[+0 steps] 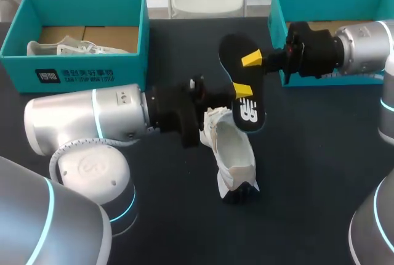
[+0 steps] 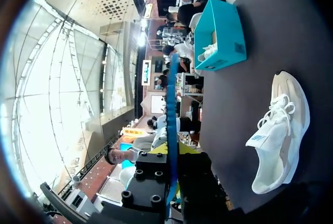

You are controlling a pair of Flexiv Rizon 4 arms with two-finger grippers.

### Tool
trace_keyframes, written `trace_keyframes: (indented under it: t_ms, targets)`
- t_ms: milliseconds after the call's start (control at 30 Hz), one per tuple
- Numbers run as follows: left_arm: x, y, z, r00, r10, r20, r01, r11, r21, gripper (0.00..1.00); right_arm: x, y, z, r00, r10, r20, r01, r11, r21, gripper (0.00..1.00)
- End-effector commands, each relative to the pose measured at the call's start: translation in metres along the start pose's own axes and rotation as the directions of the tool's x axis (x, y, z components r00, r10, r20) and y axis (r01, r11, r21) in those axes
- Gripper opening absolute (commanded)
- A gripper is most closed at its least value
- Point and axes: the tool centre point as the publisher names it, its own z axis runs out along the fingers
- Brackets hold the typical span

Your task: Take the shoe out of the shoebox, open the shoe tongue, remove and reinsert the insole, then place the shoe into the shoebox

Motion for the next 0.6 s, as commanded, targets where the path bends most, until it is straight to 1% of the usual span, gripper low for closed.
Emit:
trace_keyframes:
  t_ms: [33,133,167,200,233,367,600]
  targets:
    - [-0.003,-0.001,-0.001,1.000,0.000,0.002,0.000,1.000,0.003,0.00,-0.002,0.002,0.002,1.000,0.009,0.002,-0.009,1.000,0.008,0.00]
    - [-0.005,-0.001,-0.004,1.000,-0.003,0.004,0.003,1.000,0.008,0.00,-0.004,0.003,0.000,1.000,0.014,0.001,-0.014,1.000,0.013,0.00]
    - [-0.007,0.000,-0.005,1.000,-0.009,0.016,0.009,1.000,-0.001,0.05,-0.004,0.003,0.000,1.000,0.016,0.002,-0.016,1.000,0.017,0.00]
    - [-0.009,0.000,-0.006,0.999,-0.019,0.026,0.019,1.000,0.005,0.45,-0.004,0.004,-0.001,1.000,0.020,0.003,-0.020,1.000,0.020,0.00]
    - [-0.012,0.001,-0.008,0.999,-0.037,0.038,0.037,0.999,0.005,1.00,-0.003,0.004,-0.002,1.000,0.024,0.004,-0.024,0.999,0.022,0.00]
    - [-0.015,0.013,-0.021,0.995,-0.099,0.027,0.099,0.995,0.010,1.00,-0.005,0.003,-0.006,1.000,0.030,0.005,-0.030,0.999,0.022,0.00]
    - [-0.011,0.033,-0.048,0.993,-0.095,-0.071,0.097,0.995,0.026,1.00,-0.008,0.004,-0.010,0.999,0.037,0.004,-0.037,0.999,0.028,0.00]
